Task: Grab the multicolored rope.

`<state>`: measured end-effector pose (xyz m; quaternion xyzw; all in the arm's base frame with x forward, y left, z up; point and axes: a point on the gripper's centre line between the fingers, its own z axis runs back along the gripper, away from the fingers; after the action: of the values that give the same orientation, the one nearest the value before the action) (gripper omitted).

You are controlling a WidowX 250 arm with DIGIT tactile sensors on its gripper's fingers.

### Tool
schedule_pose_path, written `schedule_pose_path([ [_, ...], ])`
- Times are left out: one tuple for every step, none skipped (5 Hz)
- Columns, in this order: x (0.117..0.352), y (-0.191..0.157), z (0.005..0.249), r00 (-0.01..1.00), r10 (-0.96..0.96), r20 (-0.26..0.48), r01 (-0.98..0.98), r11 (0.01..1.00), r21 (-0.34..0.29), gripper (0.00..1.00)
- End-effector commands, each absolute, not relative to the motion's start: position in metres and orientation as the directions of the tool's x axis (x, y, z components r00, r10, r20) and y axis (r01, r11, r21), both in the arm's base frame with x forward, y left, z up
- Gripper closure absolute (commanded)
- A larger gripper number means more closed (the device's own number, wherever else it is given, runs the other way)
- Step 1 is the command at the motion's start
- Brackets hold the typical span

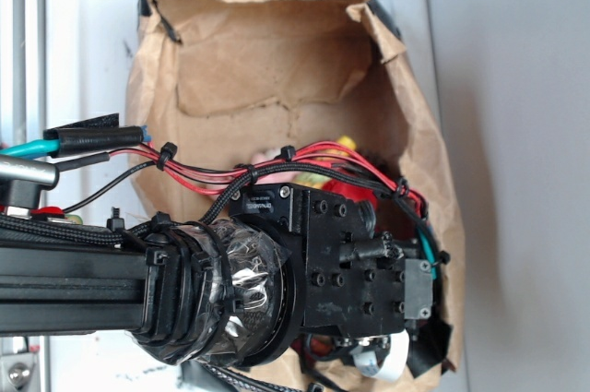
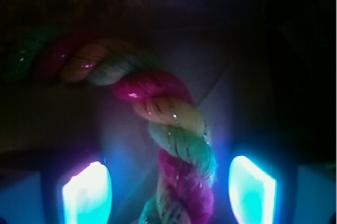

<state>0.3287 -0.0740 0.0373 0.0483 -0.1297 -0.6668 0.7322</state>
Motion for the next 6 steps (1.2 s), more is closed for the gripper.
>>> schedule_pose_path([
  [0.329,-0.086,0.059,0.054,-0.986,0.16,0.948,0.101,0.302,1.0],
  [0.328,-0.081,0.069,0.073,-0.981,0.177,0.942,0.126,0.311,1.0],
  [0.326,-0.067,0.093,0.119,-0.964,0.236,0.927,0.193,0.321,1.0],
  [0.324,-0.053,0.119,0.189,-0.936,0.297,0.914,0.279,0.295,1.0],
  [0.32,-0.045,0.135,0.248,-0.916,0.316,0.899,0.339,0.276,1.0],
  [0.314,-0.038,0.154,0.395,-0.866,0.306,0.841,0.475,0.259,1.0],
])
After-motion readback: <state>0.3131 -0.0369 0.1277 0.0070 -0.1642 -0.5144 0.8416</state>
